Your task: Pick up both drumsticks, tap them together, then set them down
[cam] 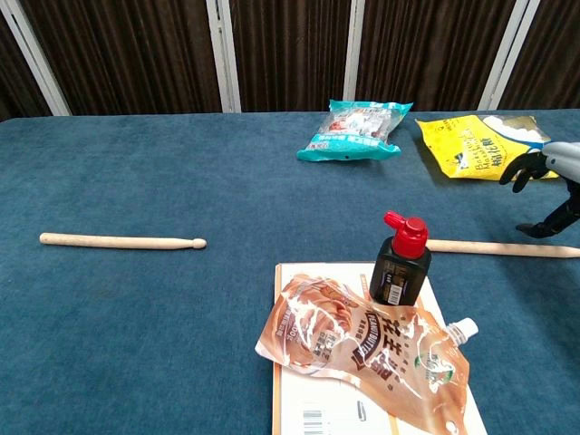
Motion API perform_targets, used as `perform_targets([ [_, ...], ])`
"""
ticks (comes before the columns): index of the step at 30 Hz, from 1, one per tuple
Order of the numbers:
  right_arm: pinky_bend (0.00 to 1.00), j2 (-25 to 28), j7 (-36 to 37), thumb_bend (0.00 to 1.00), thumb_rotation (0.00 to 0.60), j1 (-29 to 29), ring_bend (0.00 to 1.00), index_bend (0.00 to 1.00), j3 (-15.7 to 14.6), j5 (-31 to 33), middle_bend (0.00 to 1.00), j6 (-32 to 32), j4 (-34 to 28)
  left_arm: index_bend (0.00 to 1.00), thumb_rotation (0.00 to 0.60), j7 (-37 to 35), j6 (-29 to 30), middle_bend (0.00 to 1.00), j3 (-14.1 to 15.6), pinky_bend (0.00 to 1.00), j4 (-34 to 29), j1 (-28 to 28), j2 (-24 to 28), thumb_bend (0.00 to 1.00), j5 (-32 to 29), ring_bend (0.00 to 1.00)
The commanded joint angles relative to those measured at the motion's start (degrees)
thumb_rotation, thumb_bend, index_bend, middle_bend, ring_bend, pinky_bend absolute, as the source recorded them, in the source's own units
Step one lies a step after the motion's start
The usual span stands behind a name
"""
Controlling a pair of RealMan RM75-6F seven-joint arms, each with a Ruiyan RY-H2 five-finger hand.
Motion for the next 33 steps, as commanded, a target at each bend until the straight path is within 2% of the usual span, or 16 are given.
perform_targets([
  [1,0.00,-2.0,-0.3,0.33,0.600,0.7,0.20,0.32,-0.9,1.0,0.32,0.1,2.9,0.01,0.600,0.2,-0.2,0.00,-0.1,0.00,0.0,-0.1,-0.1,0.19,-0.3,0.00],
  [17,0.00,-4.8,3.0,0.34,0.600,0.0,0.23,0.39,-4.6,-0.7,0.39,0.7,8.9,0.01,0.600,2.5,-1.2,0.00,0.1,0.00,-0.4,-0.9,-0.8,0.19,-0.8,0.00],
  [33,0.00,-6.2,3.4,0.35,0.600,0.5,0.25,0.45,-5.3,-2.2,0.46,0.9,11.7,0.02,0.600,3.1,-1.4,0.00,0.1,0.00,-0.3,-1.0,-1.1,0.19,-1.2,0.00],
])
